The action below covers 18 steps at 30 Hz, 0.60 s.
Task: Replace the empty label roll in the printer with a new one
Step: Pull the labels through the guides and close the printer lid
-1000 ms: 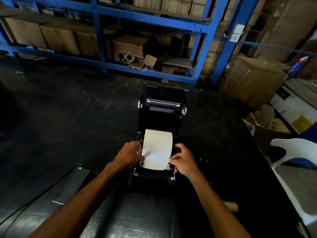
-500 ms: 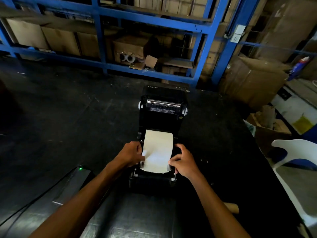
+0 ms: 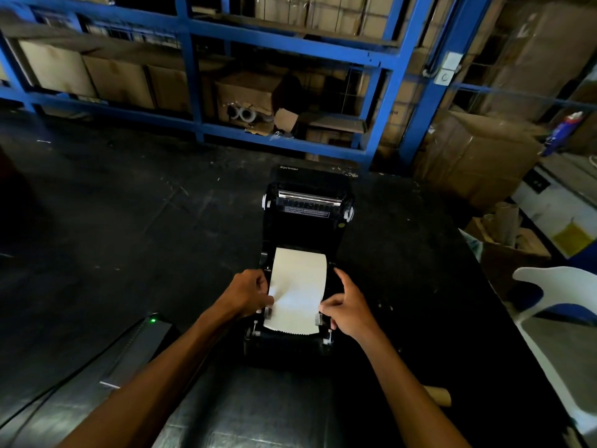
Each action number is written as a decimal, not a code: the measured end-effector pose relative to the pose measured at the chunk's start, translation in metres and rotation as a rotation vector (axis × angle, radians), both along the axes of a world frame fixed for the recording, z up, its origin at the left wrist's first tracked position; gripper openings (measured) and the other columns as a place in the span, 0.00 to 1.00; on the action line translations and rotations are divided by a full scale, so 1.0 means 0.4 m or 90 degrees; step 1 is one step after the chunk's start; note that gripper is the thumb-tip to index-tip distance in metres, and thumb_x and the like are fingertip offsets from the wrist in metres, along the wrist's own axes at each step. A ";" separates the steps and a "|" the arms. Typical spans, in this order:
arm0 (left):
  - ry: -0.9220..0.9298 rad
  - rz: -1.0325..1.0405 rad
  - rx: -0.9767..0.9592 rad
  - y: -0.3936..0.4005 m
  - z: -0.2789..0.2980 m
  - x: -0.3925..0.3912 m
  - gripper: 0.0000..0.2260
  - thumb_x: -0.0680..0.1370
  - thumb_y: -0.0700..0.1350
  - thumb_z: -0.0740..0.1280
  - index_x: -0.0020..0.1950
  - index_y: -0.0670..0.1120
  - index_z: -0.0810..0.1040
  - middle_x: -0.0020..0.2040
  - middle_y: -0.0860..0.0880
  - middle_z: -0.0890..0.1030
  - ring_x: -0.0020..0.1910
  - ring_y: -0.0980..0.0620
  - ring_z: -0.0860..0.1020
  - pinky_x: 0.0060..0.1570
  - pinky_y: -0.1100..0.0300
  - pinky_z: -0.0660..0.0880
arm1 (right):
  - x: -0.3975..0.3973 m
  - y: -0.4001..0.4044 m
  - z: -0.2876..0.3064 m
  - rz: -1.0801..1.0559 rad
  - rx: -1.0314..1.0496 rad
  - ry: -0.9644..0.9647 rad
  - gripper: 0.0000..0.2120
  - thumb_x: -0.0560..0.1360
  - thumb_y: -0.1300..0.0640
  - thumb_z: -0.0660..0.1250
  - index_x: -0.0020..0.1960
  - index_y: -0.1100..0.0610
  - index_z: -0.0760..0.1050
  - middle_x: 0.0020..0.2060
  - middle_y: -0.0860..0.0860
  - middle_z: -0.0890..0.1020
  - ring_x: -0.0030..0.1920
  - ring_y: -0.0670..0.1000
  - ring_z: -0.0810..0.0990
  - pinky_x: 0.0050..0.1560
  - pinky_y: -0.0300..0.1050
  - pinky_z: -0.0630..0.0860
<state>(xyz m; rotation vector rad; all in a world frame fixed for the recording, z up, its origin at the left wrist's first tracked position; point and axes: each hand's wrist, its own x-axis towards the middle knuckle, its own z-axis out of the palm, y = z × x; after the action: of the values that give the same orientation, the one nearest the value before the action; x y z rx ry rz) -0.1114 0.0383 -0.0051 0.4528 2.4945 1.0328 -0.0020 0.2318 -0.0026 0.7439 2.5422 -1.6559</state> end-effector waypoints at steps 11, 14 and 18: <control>0.016 -0.011 -0.010 0.001 0.005 -0.002 0.14 0.68 0.36 0.72 0.32 0.48 0.68 0.30 0.52 0.74 0.27 0.57 0.71 0.25 0.69 0.65 | -0.009 0.000 -0.005 0.000 0.018 0.010 0.43 0.71 0.70 0.67 0.76 0.46 0.52 0.37 0.55 0.83 0.22 0.49 0.75 0.26 0.41 0.76; 0.027 0.002 0.006 -0.001 -0.001 0.002 0.13 0.68 0.36 0.72 0.33 0.47 0.70 0.32 0.50 0.76 0.29 0.55 0.74 0.28 0.67 0.68 | -0.008 0.007 -0.006 0.041 0.037 -0.005 0.42 0.73 0.70 0.66 0.77 0.45 0.49 0.37 0.53 0.84 0.23 0.49 0.76 0.28 0.40 0.77; 0.036 0.020 0.031 -0.001 -0.014 0.011 0.14 0.68 0.35 0.73 0.32 0.47 0.69 0.30 0.51 0.75 0.27 0.56 0.73 0.28 0.67 0.69 | -0.005 0.012 -0.005 0.080 0.058 -0.015 0.43 0.73 0.70 0.66 0.77 0.46 0.48 0.37 0.52 0.84 0.23 0.47 0.77 0.30 0.38 0.77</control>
<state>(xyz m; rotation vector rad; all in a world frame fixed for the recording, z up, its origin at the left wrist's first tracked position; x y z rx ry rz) -0.1071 0.0378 -0.0107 0.4641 2.5381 1.1087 -0.0040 0.2366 -0.0046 0.5912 2.6038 -1.4955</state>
